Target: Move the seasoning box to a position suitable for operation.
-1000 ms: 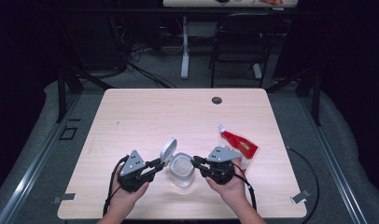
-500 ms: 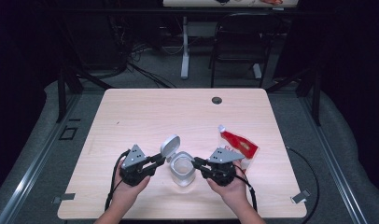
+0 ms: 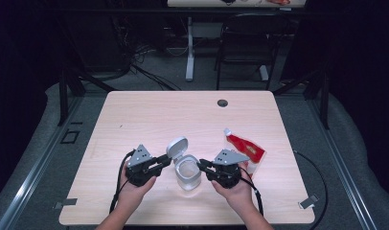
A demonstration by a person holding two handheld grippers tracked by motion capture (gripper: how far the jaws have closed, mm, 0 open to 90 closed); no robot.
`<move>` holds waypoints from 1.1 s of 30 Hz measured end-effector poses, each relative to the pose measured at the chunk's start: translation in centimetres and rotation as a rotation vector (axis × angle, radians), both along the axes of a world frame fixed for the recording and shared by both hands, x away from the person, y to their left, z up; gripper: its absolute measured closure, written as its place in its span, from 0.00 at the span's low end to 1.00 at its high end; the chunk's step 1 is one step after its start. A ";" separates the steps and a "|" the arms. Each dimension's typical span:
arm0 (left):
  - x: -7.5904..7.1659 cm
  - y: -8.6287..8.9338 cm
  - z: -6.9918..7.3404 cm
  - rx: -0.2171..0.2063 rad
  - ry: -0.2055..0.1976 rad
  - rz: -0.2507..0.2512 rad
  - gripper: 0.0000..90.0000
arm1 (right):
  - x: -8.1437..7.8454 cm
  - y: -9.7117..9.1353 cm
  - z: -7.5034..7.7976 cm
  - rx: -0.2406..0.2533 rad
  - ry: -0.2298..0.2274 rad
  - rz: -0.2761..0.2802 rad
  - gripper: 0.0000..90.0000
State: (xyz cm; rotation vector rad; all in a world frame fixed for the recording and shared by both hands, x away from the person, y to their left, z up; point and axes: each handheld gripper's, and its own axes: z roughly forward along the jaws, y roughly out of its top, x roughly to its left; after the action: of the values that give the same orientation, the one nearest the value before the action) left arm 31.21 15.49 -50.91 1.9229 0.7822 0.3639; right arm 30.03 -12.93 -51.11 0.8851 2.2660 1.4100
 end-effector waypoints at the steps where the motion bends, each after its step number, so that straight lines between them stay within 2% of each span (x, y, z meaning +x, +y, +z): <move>1: 0.0 0.0 0.0 0.000 0.000 0.000 0.88 | 0.0 0.0 0.0 0.000 0.000 0.000 0.88; 13: 1.2 -0.6 -0.1 -0.018 0.000 -0.012 0.87 | -1.2 0.0 0.0 0.009 -0.001 0.016 0.88; 22: 1.9 -0.7 -0.2 -0.034 0.006 -0.024 0.87 | -1.6 0.1 -0.1 0.038 0.008 0.024 0.88; 29: 2.1 -0.8 -0.2 -0.035 0.002 -0.026 0.87 | -1.8 0.3 -0.1 0.037 0.005 0.028 0.88; 33: 1.9 -0.6 -0.1 -0.022 -0.003 -0.020 0.87 | -1.8 0.3 -0.1 0.032 0.003 0.032 0.89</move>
State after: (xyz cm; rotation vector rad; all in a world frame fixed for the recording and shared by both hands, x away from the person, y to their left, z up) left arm 33.15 14.88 -51.06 1.9074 0.7614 0.3444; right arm 28.22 -12.63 -51.18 0.8650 2.2750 1.4635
